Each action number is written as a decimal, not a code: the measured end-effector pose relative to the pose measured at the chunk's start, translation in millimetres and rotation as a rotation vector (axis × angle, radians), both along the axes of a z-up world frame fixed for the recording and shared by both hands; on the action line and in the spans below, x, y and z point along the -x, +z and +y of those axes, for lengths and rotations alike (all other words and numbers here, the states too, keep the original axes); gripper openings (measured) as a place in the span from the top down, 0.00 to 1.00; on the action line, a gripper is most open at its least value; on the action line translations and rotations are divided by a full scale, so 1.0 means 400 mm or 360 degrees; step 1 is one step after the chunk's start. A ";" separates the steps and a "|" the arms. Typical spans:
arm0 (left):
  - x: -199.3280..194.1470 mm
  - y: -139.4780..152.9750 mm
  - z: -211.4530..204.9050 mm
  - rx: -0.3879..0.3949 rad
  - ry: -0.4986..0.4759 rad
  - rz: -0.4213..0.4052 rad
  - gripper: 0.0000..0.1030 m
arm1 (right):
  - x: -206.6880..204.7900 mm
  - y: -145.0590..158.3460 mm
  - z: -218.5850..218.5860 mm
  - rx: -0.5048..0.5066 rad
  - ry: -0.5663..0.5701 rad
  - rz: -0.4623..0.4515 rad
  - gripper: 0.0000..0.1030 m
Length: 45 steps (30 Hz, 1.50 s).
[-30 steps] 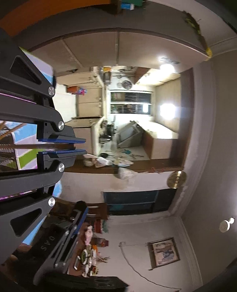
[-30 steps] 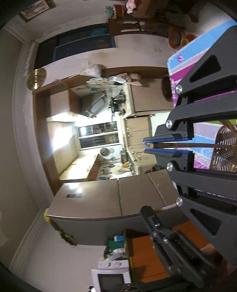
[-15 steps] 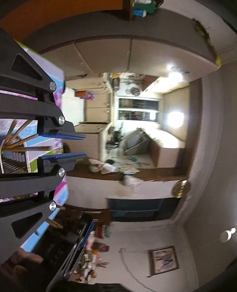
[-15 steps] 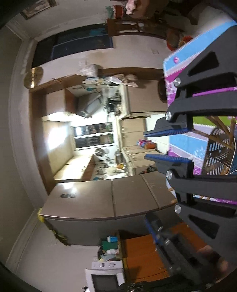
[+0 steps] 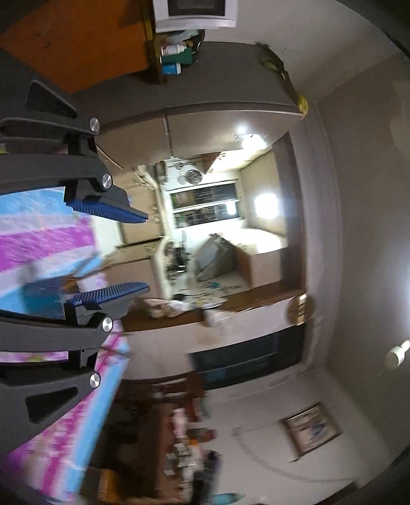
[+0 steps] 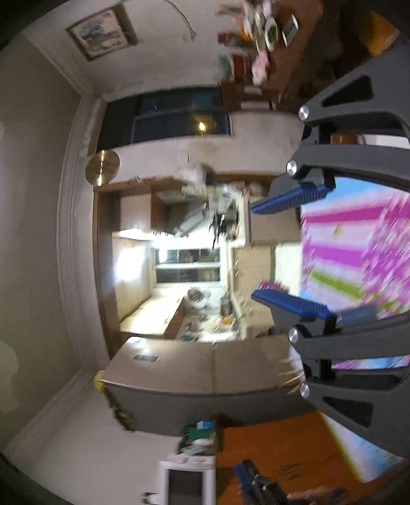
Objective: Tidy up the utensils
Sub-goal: 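Move both open tools back over the last chopsticks, then close the left tool on a chopstick while the right tool grasps the last chopstick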
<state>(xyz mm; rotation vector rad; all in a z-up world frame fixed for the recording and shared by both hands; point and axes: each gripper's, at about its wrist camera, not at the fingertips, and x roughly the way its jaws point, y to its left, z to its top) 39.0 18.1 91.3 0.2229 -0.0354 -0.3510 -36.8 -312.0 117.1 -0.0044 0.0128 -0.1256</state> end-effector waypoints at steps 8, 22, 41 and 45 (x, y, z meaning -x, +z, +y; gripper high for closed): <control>0.211 -0.327 -0.047 -0.0284 -0.0067 0.0510 0.57 | 0.222 -0.233 0.001 0.0173 -0.0163 0.0308 0.44; 0.335 -0.628 -0.157 -0.0391 0.0014 0.0898 0.67 | 0.289 -0.623 0.166 0.0024 0.0009 0.0693 0.63; 0.301 -0.647 -0.178 -0.0272 0.0017 0.0840 0.62 | 0.230 -0.673 0.172 -0.0033 -0.0039 0.0749 0.80; 0.293 -0.653 -0.179 -0.0234 -0.0018 0.0857 0.70 | 0.220 -0.680 0.166 -0.0058 -0.0060 0.0762 0.80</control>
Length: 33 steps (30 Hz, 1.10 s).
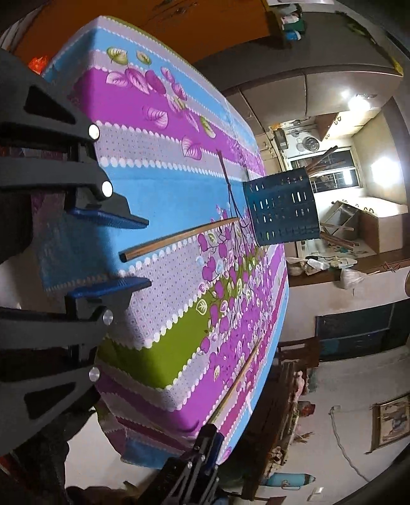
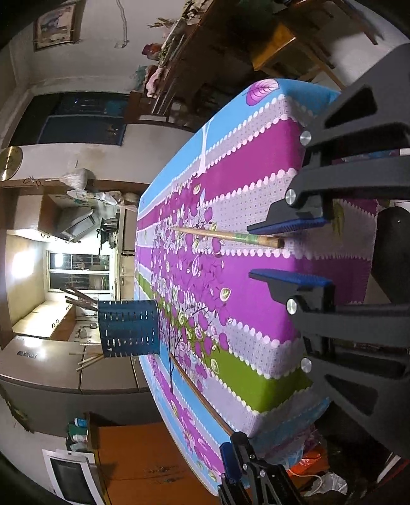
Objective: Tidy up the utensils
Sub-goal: 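Close the left tool on a chopstick while the right tool grasps the last chopstick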
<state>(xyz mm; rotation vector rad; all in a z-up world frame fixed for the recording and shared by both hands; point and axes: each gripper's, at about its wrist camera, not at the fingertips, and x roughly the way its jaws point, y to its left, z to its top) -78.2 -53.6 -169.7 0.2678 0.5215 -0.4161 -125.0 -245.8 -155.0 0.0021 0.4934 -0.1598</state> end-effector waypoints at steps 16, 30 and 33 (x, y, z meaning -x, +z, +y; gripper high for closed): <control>0.019 -0.017 0.002 0.0087 -0.0061 -0.0063 0.87 | 0.006 -0.022 -0.014 -0.0072 -0.0040 -0.0039 0.91; -0.009 -0.015 0.054 0.0080 -0.0037 -0.0077 0.92 | 0.021 -0.025 -0.010 -0.0146 -0.0121 -0.0095 0.95; -0.025 -0.013 0.076 0.0062 -0.0018 -0.0080 0.93 | 0.016 -0.021 -0.002 -0.0135 -0.0128 -0.0088 0.95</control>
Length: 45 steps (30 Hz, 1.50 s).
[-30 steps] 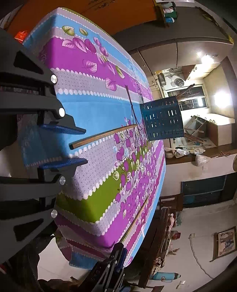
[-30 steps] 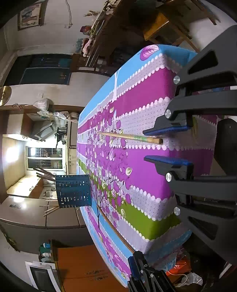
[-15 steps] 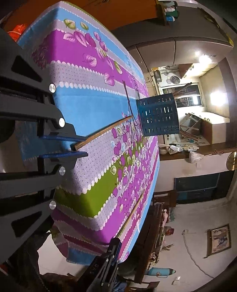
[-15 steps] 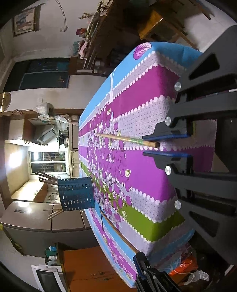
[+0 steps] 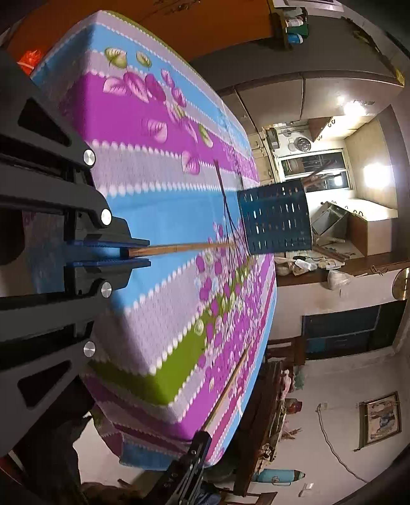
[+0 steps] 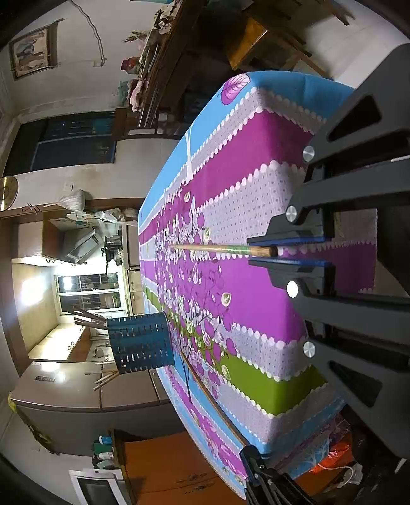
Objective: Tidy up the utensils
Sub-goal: 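Close the left tool on a chopstick while the right tool grasps the last chopstick, then carry the left tool's chopstick to the holder while the right tool carries its chopstick there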
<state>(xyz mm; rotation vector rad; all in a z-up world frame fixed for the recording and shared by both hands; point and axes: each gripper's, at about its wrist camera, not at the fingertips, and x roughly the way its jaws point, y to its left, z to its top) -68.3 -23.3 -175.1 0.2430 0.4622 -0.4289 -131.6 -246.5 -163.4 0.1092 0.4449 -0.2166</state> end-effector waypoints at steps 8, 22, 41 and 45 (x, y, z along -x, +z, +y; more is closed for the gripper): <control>-0.036 0.016 0.072 0.0004 0.0082 -0.0046 0.93 | -0.011 0.046 0.039 0.0102 0.0007 -0.0035 0.95; -0.059 0.265 0.171 0.0188 0.0049 -0.0311 0.93 | -0.032 0.220 0.092 0.0254 0.0149 -0.0218 0.95; -0.222 0.508 0.150 0.0399 -0.0041 -0.0306 0.93 | -0.196 0.496 0.108 0.0272 0.0451 -0.0450 0.95; -0.238 0.535 0.136 0.0409 -0.0044 -0.0310 0.93 | -0.220 0.518 0.116 0.0228 0.0492 -0.0450 0.95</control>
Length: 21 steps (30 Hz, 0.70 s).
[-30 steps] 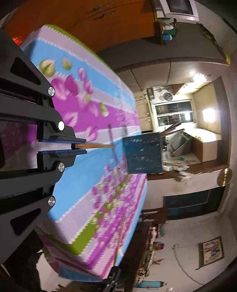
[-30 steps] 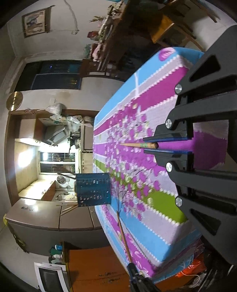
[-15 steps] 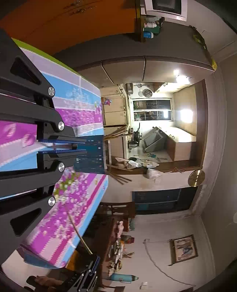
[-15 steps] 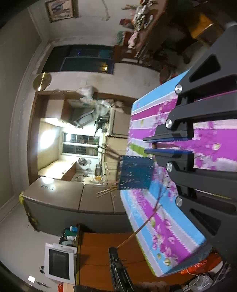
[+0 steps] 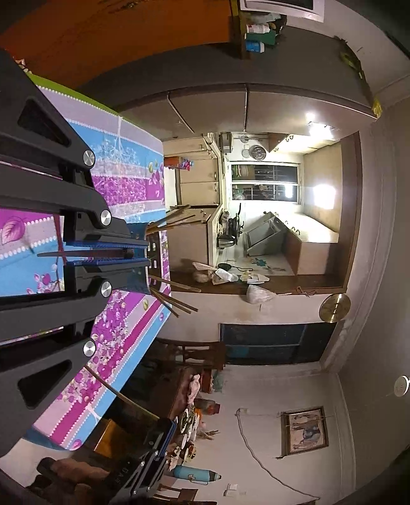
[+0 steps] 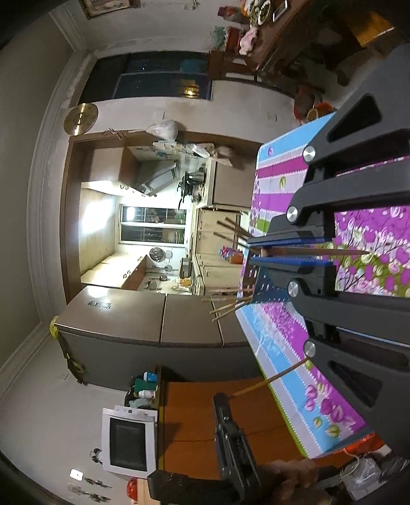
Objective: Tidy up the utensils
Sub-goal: 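Carry the left tool's chopstick to the holder while the right tool carries its chopstick there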
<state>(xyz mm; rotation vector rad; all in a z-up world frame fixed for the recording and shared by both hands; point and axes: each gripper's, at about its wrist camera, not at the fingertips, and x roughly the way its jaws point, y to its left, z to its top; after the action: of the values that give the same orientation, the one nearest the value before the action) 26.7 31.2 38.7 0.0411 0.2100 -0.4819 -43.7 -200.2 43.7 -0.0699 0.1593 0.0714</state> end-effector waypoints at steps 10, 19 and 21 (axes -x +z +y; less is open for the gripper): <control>-0.052 0.038 -0.061 -0.0098 0.0132 -0.0009 0.93 | -0.064 0.046 0.024 -0.0083 0.0065 0.0037 0.95; -0.095 0.022 -0.097 -0.0211 0.0277 -0.0015 0.93 | -0.135 0.061 0.042 -0.0107 0.0107 0.0086 0.95; -0.097 0.021 -0.102 -0.0239 0.0312 -0.0037 0.93 | -0.145 0.064 0.044 -0.0107 0.0109 0.0089 0.95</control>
<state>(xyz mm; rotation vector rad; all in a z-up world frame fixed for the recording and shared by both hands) 65.6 -9.7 47.0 0.1713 0.2247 -0.2695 14.4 -182.5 69.4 -0.0066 0.2104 0.1473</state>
